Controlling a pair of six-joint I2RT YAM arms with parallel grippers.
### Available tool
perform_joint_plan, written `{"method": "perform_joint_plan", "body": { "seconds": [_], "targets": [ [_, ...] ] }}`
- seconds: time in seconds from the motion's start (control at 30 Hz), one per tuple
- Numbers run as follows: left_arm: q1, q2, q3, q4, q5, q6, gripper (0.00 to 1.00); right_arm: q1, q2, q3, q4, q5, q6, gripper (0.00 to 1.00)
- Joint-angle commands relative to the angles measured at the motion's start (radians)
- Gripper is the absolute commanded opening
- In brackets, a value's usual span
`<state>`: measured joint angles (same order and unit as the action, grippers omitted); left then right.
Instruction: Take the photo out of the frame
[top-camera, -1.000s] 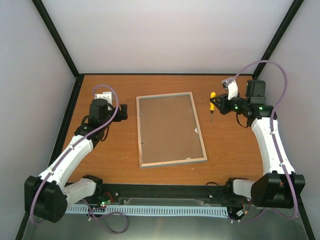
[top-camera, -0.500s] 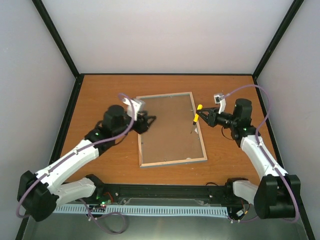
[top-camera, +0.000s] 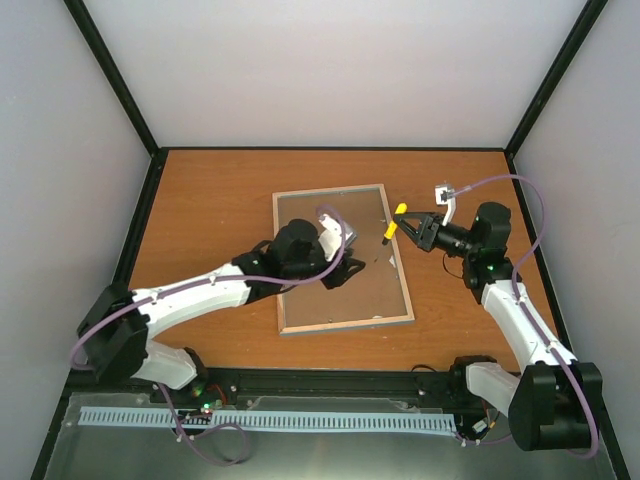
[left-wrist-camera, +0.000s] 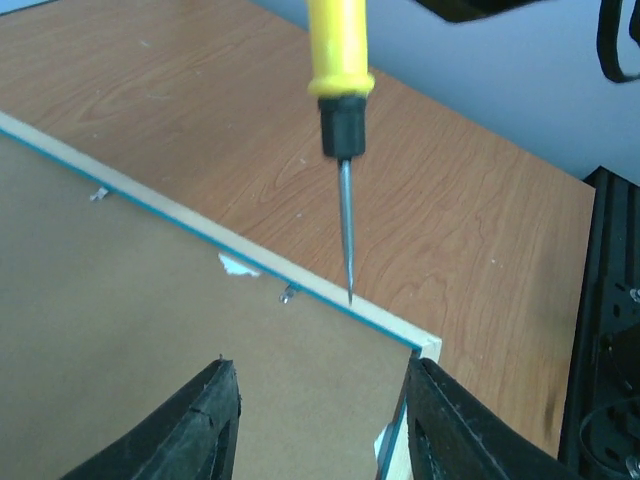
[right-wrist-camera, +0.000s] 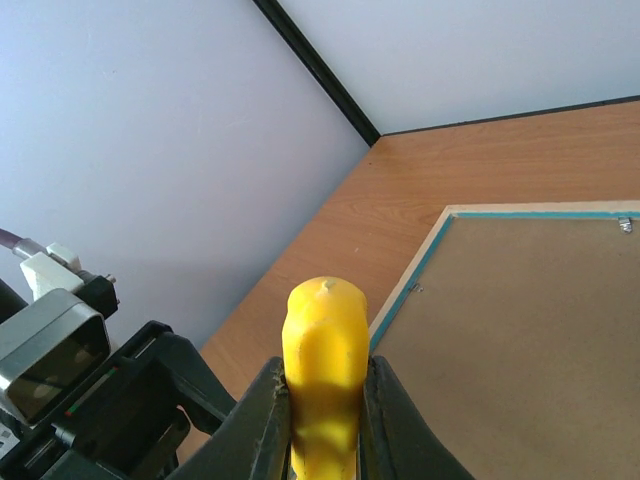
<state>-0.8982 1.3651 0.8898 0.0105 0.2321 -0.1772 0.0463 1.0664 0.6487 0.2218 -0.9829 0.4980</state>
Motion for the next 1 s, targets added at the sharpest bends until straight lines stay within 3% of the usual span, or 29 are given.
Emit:
{"method": "perform_joint_plan", "body": {
  "seconds": [0.0, 0.43, 0.7, 0.83, 0.97],
  "targets": [
    [-0.021, 0.072, 0.135, 0.033, 0.017, 0.043, 0.46, 0.003, -0.02, -0.009, 0.024, -0.008, 0.021, 0.03],
    [-0.022, 0.259, 0.291, 0.088, 0.036, 0.051, 0.41, 0.003, 0.003, -0.013, 0.049, -0.053, 0.032, 0.03],
    [-0.022, 0.288, 0.288, 0.128, 0.064, 0.052, 0.17, 0.003, 0.014, -0.017, 0.055, -0.051, 0.034, 0.03],
    [-0.022, 0.289, 0.283, 0.15, 0.077, 0.055, 0.13, 0.003, 0.018, -0.014, 0.044, -0.044, 0.02, 0.03],
    [-0.022, 0.301, 0.295, 0.157, 0.076, 0.06, 0.16, 0.003, 0.026, -0.013, 0.04, -0.036, 0.013, 0.03]
  ]
}}
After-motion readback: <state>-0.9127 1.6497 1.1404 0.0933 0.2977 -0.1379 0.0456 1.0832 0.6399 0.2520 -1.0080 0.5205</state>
